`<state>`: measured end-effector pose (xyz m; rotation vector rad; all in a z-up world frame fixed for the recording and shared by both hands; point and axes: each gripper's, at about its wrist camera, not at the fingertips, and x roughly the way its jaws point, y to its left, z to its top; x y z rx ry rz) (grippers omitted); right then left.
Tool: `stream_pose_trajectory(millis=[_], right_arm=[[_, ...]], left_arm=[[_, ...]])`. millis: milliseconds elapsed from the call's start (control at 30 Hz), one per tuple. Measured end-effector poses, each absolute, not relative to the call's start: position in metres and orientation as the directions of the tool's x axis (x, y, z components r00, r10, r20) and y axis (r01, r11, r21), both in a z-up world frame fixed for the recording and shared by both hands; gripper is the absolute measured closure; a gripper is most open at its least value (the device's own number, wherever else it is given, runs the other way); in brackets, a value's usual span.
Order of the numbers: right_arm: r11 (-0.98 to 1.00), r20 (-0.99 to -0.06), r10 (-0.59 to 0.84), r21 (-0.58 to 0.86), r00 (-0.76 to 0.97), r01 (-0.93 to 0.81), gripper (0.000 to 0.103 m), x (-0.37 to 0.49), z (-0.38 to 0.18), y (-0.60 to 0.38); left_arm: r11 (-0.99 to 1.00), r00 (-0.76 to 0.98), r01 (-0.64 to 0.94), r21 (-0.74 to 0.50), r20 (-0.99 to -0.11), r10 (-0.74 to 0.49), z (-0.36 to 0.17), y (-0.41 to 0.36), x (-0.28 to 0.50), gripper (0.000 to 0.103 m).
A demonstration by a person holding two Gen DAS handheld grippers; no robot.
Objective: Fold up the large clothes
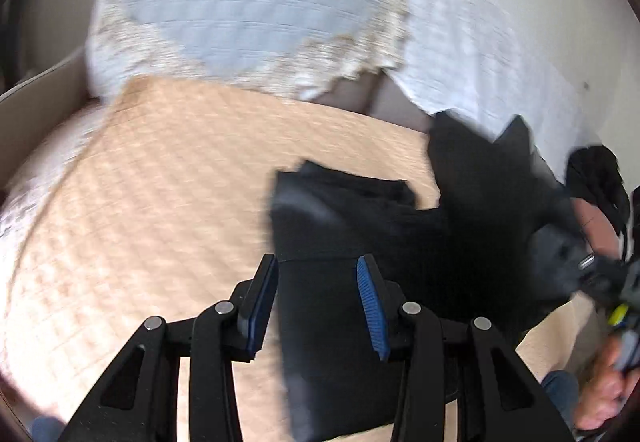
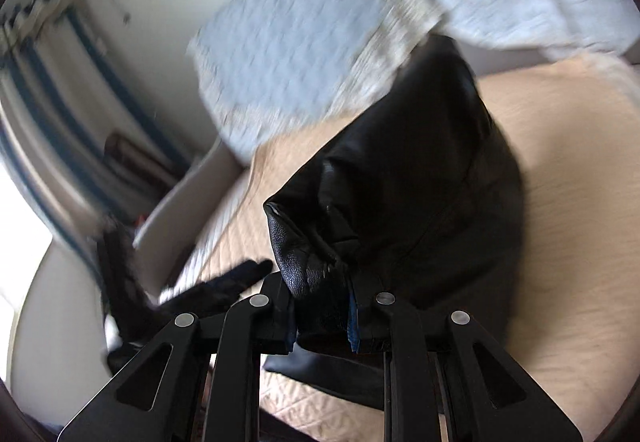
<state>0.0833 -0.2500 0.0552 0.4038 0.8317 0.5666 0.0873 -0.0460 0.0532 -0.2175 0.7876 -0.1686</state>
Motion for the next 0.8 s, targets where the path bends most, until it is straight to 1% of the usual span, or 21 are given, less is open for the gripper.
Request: stream_pose_trajectory(millis=[100,167,233,300,367,433,500,567,600,633,700,800], right_arm=[[0.775,-0.630,0.630,0.544,0.453,-0.322,0.084,0.089,0.015,-0.219],[0.795,-0.664,0.606,0.492,0.438,-0.354,0.083,0.087,-0.002,-0.204],[0.796,-0.653,0.605,0.482,0.457,-0.366,0.080,0.083,-0.003,-0.204],[0.792,-0.648,0.610,0.480,0.456,-0.378,0.073,0.082,0.003,-0.206],[0.770,-0.638,0.636,0.488,0.435,-0.411,0.057,0.079,0.011,-0.204],[0.740,-0.612,0.669,0.502,0.421,-0.447,0.050,0.077,0.022,-0.205],[0.718,-0.594,0.693,0.513,0.409,-0.471,0.049,0.072,0.033,-0.211],[0.702,-0.555,0.711,0.523,0.433,-0.482,0.049,0.066,0.046,-0.228],[0.708,-0.543,0.706,0.523,0.456,-0.474,0.049,0.061,0.046,-0.241],[0.725,-0.537,0.689,0.518,0.486,-0.454,0.049,0.059,0.048,-0.253],[0.769,-0.554,0.638,0.499,0.535,-0.400,0.049,0.060,0.045,-0.272],[0.805,-0.583,0.586,0.501,0.563,-0.318,0.049,0.066,0.034,-0.290]], left_arm=[[0.970,0.696,0.008,-0.243,-0.695,-0.180,0.048,-0.016,0.077,0.060],[0.969,0.686,-0.017,-0.248,-0.708,-0.169,0.042,-0.005,0.073,0.060],[0.968,0.675,-0.031,-0.251,-0.719,-0.165,0.036,0.001,0.071,0.061],[0.964,0.665,-0.024,-0.264,-0.725,-0.182,0.033,0.000,0.070,0.061],[0.960,0.661,-0.005,-0.279,-0.722,-0.206,0.034,-0.005,0.068,0.060],[0.956,0.662,0.019,-0.293,-0.712,-0.232,0.039,-0.012,0.070,0.061],[0.949,0.671,0.039,-0.312,-0.696,-0.256,0.048,-0.015,0.070,0.060],[0.937,0.677,0.060,-0.344,-0.676,-0.291,0.057,-0.017,0.072,0.060],[0.931,0.678,0.073,-0.358,-0.667,-0.309,0.061,-0.020,0.073,0.057],[0.923,0.675,0.093,-0.374,-0.657,-0.335,0.065,-0.024,0.076,0.050],[0.906,0.659,0.129,-0.403,-0.648,-0.382,0.066,-0.032,0.085,0.038],[0.880,0.605,0.164,-0.445,-0.659,-0.446,0.055,-0.048,0.109,0.037]])
